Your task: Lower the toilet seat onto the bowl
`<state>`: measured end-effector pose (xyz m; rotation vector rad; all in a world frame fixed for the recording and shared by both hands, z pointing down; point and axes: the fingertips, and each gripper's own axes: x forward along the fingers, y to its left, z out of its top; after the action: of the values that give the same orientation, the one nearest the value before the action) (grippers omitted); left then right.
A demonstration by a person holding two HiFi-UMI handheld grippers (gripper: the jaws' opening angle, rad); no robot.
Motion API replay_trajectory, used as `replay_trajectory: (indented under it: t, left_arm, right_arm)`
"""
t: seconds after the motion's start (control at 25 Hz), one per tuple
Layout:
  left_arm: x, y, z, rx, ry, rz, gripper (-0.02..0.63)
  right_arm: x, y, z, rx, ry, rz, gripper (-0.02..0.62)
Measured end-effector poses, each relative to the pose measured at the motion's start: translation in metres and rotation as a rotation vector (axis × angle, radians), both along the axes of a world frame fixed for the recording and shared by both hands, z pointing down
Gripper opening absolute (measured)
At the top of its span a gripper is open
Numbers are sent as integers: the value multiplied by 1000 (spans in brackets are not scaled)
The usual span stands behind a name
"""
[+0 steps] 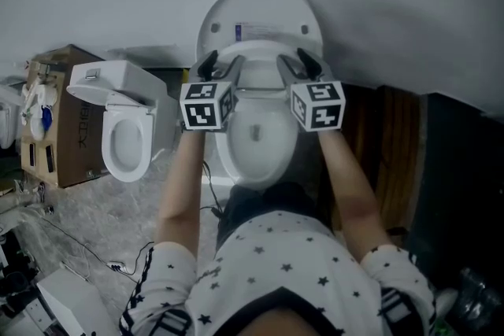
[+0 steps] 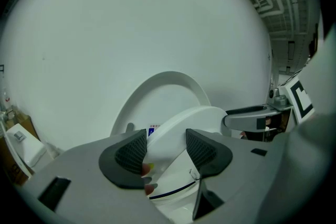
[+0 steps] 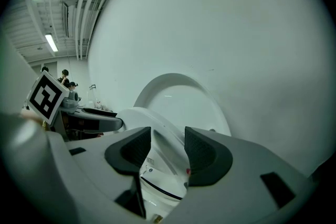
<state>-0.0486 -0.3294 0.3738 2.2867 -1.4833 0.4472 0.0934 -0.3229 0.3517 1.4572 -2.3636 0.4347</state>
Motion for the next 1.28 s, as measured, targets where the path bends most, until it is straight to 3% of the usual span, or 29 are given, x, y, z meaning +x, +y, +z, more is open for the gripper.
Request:
replay_trajectory:
  t: [0.8, 1.28]
  left_arm:
    - [2, 40, 0, 8, 2, -11, 225]
    - [-1, 64, 9, 5, 1, 6, 225]
  right_arm:
    - [1, 41, 2, -1, 14, -52, 204]
    - [0, 64, 10, 4, 10, -22, 195]
